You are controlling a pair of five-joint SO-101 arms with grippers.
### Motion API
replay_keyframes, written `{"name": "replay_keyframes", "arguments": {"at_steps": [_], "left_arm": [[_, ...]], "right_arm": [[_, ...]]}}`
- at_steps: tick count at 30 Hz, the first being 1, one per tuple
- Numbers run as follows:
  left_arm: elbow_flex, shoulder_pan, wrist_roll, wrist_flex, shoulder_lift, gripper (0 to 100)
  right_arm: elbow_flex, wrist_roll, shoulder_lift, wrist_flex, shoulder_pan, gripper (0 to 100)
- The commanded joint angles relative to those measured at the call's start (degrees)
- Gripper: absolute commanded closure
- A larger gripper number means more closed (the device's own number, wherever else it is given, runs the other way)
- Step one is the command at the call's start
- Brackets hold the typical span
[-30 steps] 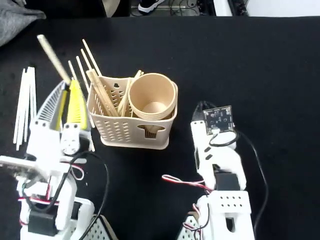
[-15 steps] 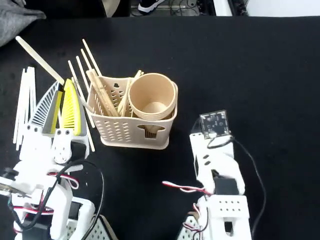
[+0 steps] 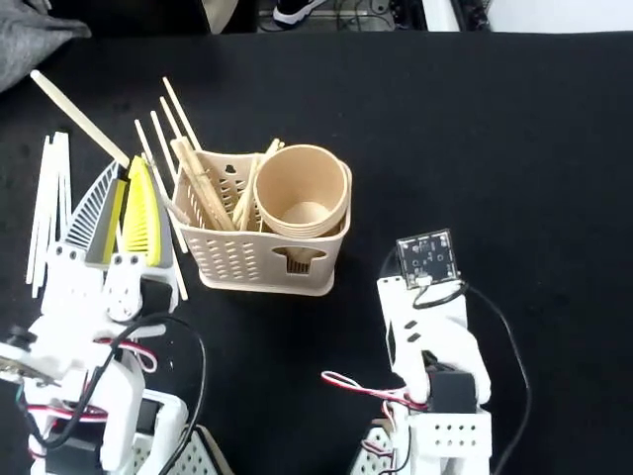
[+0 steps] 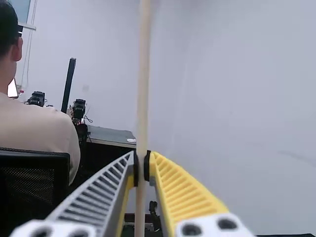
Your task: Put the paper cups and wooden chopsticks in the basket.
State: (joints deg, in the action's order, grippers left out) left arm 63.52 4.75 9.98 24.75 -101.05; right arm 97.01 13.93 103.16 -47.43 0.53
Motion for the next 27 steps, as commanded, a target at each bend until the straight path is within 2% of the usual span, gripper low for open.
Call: {"name": "replay_keyframes", "arguments": {"at_steps": [1, 5, 10, 19, 21, 24, 27], "left_arm": [[2.07, 0.66, 0.62, -1.41, 0.18, 97], [4.35, 0.66, 0.62, -3.08, 0.62, 97], [12.35, 0.66, 0.53, -13.89, 0.62, 97], [18.07, 0.57, 0.18, -14.24, 0.53, 97], [17.71, 0.57, 0.18, -11.16, 0.44, 94], [12.97, 0.57, 0.88, -1.41, 0.53, 87], [7.69, 0.31, 3.52, 7.12, 0.53, 84]], "right_arm": [[-0.4, -0.26, 3.21, 0.26, 0.88, 98.7], [-0.4, -0.09, 3.21, 0.26, 0.88, 98.7], [-0.4, 0.0, 3.21, 0.26, 0.88, 98.7], [-0.4, 0.09, 3.12, 0.26, 0.88, 98.7], [-0.4, 0.09, 3.12, 0.26, 0.88, 98.7], [-0.4, 0.09, 3.03, 0.26, 0.88, 98.7], [-0.4, 0.09, 3.03, 0.26, 0.88, 98.7]]}}
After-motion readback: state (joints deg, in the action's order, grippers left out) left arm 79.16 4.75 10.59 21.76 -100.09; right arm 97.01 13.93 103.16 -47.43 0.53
